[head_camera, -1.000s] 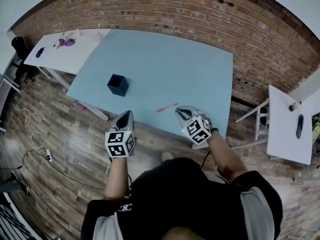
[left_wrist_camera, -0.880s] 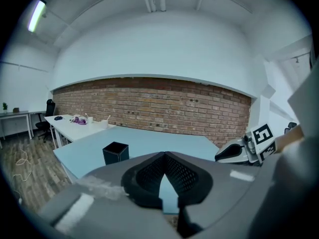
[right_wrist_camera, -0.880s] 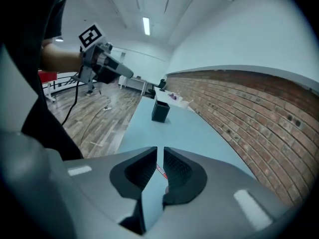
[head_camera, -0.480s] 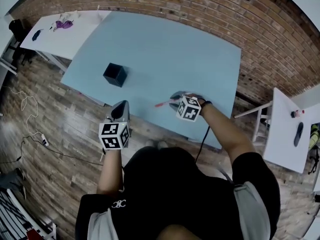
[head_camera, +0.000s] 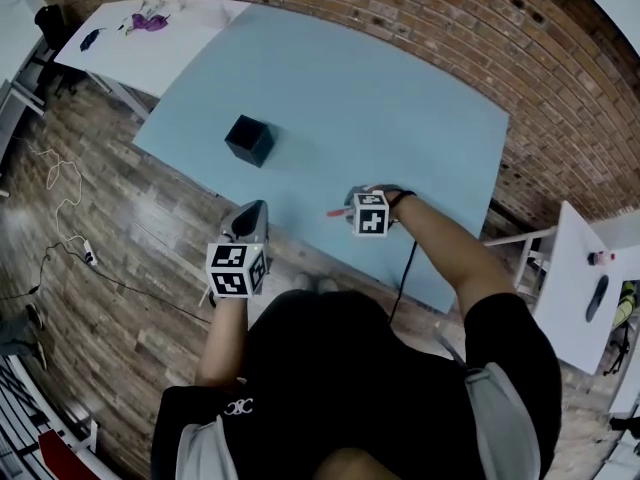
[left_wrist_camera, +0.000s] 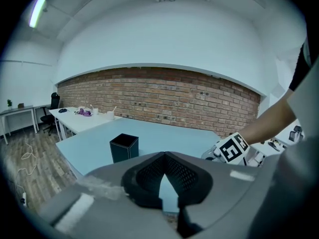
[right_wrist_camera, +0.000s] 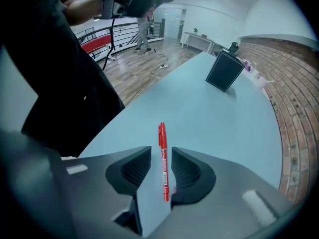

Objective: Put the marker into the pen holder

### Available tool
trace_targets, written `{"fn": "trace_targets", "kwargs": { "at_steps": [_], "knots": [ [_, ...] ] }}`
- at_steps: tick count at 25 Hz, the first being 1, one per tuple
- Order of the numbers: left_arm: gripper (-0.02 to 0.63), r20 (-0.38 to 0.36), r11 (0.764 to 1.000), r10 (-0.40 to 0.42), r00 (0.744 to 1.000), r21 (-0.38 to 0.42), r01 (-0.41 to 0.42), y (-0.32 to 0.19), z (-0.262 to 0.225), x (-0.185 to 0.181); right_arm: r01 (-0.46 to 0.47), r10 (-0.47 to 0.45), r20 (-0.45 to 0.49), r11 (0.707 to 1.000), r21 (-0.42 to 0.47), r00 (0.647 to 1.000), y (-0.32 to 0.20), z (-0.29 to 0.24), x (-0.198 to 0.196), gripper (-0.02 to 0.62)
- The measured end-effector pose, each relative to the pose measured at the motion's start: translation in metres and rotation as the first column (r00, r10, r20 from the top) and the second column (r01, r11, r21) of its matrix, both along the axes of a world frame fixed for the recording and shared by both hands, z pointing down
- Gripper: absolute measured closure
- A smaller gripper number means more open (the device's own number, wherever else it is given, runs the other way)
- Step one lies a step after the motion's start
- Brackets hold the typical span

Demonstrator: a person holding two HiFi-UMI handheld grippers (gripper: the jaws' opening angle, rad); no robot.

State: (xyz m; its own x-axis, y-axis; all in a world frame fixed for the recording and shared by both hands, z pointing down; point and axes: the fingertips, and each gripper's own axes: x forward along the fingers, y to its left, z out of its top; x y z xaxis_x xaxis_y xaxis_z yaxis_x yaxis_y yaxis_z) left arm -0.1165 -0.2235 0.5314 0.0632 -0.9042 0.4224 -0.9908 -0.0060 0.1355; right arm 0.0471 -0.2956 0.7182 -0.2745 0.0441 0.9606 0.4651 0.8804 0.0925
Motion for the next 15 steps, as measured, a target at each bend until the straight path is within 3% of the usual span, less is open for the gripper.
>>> {"fn": "trace_targets", "kwargs": {
  "at_steps": [7,8,15],
  "knots": [
    [0.6,0.0,1.0,-0.018,1.0,-0.013,0.018,0.0,0.007,-0.008,-0.009,0.006,-0.122,1.0,-0.026,0.993,-0.004,0.028,0.01,0.474],
    [0.6,-0.001,1.0,-0.018,1.0,-0.016,0.018,0.0,0.008,-0.008,-0.012,0.007,-0.129,0.999,-0.035,0.992,-0.003,0.03,0.012,0.496],
    [0.6,0.001,0.999,-0.019,1.0,-0.029,0.019,-0.004,0.011,-0.007,-0.037,0.029,-0.109,0.997,-0.066,0.994,0.001,0.028,0.014,0.527]
  ]
}}
